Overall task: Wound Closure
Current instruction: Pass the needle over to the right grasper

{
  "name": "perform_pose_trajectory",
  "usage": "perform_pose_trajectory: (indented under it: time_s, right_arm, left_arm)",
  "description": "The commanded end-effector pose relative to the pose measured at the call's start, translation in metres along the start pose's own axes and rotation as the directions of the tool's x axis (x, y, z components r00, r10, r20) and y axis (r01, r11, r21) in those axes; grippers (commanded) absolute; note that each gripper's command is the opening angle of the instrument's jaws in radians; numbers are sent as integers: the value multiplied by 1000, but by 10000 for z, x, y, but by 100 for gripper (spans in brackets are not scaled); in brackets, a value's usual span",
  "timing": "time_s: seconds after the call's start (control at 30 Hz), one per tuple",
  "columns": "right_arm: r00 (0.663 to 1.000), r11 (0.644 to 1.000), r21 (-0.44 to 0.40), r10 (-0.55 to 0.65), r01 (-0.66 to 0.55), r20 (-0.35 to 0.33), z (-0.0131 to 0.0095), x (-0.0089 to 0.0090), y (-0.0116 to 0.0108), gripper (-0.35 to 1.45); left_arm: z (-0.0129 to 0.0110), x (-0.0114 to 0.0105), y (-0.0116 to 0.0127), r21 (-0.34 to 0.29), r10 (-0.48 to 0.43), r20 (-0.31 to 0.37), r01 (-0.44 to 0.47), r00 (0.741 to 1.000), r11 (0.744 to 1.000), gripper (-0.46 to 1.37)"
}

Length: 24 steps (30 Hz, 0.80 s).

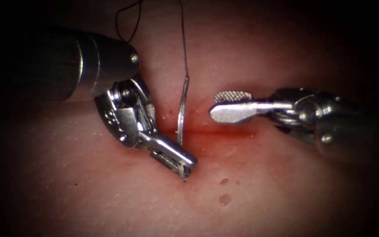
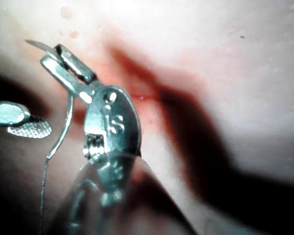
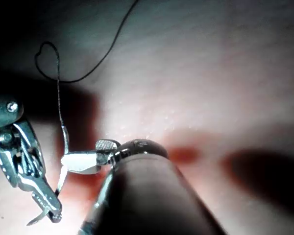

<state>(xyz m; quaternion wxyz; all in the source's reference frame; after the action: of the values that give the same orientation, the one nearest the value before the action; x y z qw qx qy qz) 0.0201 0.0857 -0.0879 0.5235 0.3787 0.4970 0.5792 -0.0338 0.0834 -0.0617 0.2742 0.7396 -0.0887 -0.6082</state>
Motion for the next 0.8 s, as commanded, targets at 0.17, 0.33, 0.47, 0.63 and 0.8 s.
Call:
perform_pose_trajectory:
  time_s: [0.17,0.33,0.47,0.63,0.8]
  right_arm:
    - [1000,1000,-5,20,-20,-8,9,-2,-1,96]
    - [999,999,3,38,-38,0,16,-5,-2,94]
    - [999,999,8,33,-33,3,20,-8,-2,94]
    - [999,999,13,36,-36,7,25,-11,-5,94]
    - [999,999,15,35,-35,6,32,-13,-8,92]
  left_arm:
    - [4,6,-2,-3,28,2,-28,1000,1000,-35]
    - [5,8,-3,6,40,1,-40,999,999,-35]
    - [5,8,-4,9,46,0,-46,999,999,-35]
    - [7,8,-4,9,46,1,-46,999,999,-35]
    - [8,7,-5,10,47,1,-47,999,999,-35]
